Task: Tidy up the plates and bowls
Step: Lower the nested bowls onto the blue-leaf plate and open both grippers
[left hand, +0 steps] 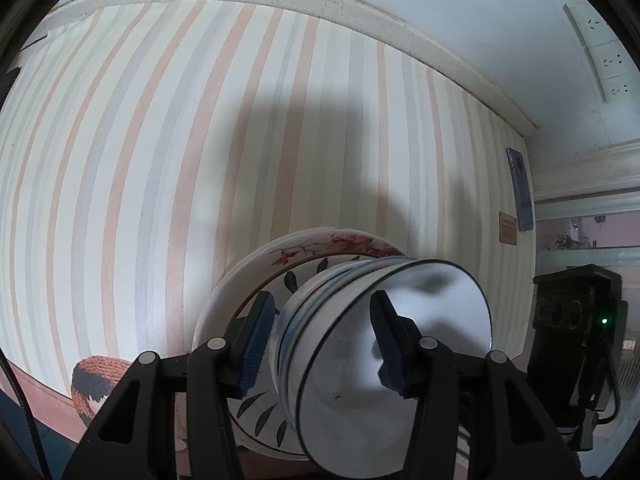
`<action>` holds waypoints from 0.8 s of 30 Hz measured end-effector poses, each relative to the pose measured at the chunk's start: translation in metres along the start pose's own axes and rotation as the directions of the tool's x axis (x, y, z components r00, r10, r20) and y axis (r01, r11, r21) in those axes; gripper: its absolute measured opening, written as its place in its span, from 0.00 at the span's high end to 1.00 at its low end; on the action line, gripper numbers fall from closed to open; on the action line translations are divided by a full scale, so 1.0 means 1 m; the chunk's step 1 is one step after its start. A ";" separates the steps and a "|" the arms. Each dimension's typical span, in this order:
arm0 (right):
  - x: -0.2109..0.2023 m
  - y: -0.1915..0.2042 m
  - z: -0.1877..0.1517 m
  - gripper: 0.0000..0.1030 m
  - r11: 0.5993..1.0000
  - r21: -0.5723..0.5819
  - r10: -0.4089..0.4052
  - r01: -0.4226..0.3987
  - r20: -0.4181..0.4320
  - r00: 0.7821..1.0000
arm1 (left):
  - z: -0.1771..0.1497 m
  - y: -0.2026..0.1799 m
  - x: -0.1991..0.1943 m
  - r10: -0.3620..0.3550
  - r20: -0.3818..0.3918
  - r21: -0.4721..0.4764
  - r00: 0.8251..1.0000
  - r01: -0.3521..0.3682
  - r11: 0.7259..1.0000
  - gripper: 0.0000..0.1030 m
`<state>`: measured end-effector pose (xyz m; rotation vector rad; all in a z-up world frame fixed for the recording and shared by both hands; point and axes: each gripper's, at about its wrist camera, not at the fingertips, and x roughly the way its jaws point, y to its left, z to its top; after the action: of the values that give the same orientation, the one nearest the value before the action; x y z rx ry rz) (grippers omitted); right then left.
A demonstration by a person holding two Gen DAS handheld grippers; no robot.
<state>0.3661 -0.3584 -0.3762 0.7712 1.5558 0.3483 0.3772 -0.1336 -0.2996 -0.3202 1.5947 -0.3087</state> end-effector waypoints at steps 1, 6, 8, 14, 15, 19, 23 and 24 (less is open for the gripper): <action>-0.002 0.001 0.000 0.39 1.000 -0.004 0.000 0.000 0.003 1.000 | -0.001 -0.001 0.001 0.002 -0.001 0.000 1.000 -0.002 1.000 0.55; -0.023 0.014 0.000 0.39 0.997 -0.061 -0.044 0.048 0.063 0.997 | -0.004 -0.005 -0.005 0.042 0.027 0.014 0.999 -0.042 0.999 0.55; -0.033 0.023 0.000 0.39 0.991 -0.099 -0.081 0.090 0.091 0.993 | -0.008 -0.009 -0.013 0.076 0.061 0.026 0.995 -0.078 0.997 0.55; -0.062 0.044 -0.010 0.33 0.966 -0.170 -0.165 0.192 0.163 0.973 | -0.025 -0.018 -0.042 0.161 0.170 0.041 0.972 -0.171 0.984 0.53; -0.066 0.048 -0.013 0.30 0.959 -0.184 -0.184 0.216 0.176 0.967 | -0.029 -0.020 -0.049 0.176 0.194 0.039 0.965 -0.187 0.982 0.53; -0.086 0.062 -0.026 0.09 0.929 -0.225 -0.241 0.294 0.238 0.941 | -0.040 -0.020 -0.066 0.193 0.243 0.019 0.951 -0.204 0.979 0.36; -0.103 0.073 -0.037 0.07 0.891 -0.257 -0.296 0.375 0.298 0.907 | -0.051 -0.018 -0.083 0.228 0.311 -0.005 0.922 -0.239 0.971 0.24; -0.107 0.076 -0.040 0.07 0.883 -0.263 -0.304 0.389 0.312 0.900 | -0.055 -0.020 -0.090 0.243 0.340 -0.007 0.909 -0.256 0.967 0.18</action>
<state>0.3447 -0.3644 -0.2407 0.2585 1.3100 0.2109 0.3263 -0.1167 -0.2066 -0.1272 1.2694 -0.0783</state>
